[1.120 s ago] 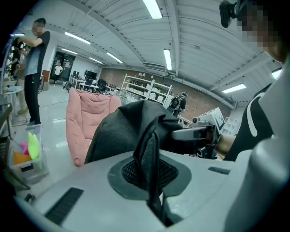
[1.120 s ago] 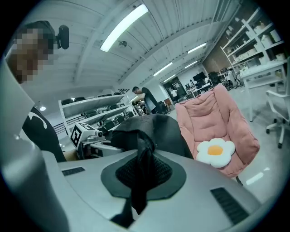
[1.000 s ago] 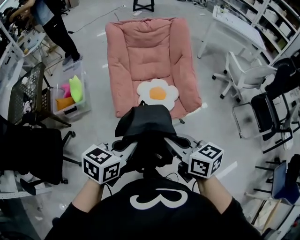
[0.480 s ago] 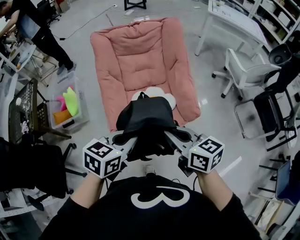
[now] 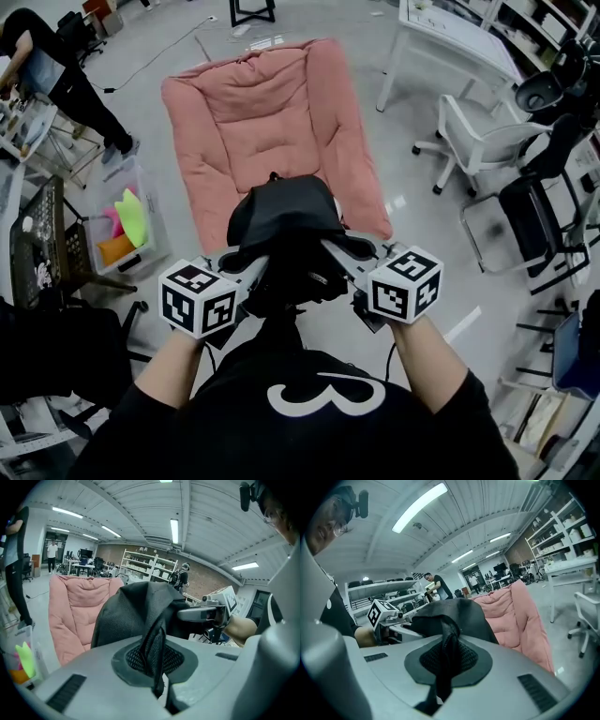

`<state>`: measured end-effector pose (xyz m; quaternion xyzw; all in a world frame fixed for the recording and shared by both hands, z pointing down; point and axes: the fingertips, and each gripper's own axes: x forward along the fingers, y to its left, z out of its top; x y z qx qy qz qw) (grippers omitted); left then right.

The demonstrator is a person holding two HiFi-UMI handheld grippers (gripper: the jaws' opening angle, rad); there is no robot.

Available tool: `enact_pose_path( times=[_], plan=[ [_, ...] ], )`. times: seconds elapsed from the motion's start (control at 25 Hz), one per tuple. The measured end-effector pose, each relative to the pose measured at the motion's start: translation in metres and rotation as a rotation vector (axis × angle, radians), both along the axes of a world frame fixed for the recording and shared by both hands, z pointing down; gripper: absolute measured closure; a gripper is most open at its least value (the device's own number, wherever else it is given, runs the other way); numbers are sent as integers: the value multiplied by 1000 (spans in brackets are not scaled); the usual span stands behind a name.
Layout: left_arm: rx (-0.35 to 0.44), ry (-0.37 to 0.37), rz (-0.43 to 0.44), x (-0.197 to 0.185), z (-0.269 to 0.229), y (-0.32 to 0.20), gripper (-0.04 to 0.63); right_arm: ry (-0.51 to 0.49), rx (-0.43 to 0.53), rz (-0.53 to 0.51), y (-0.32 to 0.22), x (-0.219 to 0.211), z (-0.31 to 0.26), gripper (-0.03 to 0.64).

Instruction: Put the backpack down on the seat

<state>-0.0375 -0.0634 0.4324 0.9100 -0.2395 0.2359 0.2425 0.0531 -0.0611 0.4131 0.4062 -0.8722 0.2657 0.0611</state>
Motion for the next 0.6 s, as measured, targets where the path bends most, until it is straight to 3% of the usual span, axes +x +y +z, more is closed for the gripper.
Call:
enact_pose_path(
  times=[0.6],
  plan=[
    [-46, 13, -19, -1, 24, -144, 583, 31, -40, 19, -147, -1, 24, 600]
  ],
)
